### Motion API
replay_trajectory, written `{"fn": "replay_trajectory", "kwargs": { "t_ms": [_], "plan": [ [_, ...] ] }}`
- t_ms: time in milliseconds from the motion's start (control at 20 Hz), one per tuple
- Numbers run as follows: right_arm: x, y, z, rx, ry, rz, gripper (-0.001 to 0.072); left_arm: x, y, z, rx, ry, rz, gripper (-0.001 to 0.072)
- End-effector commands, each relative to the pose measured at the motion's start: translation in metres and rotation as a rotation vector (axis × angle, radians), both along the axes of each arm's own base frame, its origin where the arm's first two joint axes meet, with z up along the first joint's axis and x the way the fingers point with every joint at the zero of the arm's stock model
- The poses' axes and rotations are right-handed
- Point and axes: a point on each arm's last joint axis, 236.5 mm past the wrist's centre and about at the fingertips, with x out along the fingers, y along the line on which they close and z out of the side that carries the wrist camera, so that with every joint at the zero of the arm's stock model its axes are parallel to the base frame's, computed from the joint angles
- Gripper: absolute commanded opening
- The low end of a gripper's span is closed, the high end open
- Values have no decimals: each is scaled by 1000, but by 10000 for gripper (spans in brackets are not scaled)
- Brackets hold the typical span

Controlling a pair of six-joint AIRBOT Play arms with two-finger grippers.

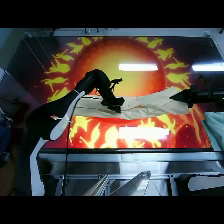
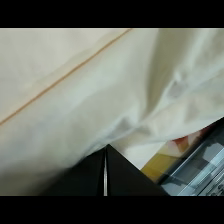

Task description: Fold the shirts.

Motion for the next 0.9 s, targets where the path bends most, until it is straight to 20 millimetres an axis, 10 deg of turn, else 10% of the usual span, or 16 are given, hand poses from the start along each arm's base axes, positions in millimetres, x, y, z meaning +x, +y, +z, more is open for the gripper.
{"fn": "replay_trajectory", "kwargs": {
  "t_ms": [0, 150, 350, 700, 800, 850],
  "plan": [
    [-17, -3, 33, 85, -12, 71, 19, -7, -37, 21, -77, 4, -31, 21],
    [-11, 26, 86, 157, -142, 85, 18, 4, -23, 99, -217, -52, -21, 20],
    [6, 129, 117, 34, -274, 100, 19, 17, 76, 178, -233, -115, 76, 21],
    [0, 394, 6, -127, -261, 163, 42, 4, 216, 193, -198, -144, 400, 21],
    [1, 440, -26, -137, -265, 180, 716, -6, 231, 177, -191, -132, 479, 21],
    [3, 453, -31, -120, -262, 199, 612, -14, 232, 171, -194, -118, 493, 21]
  ]
}}
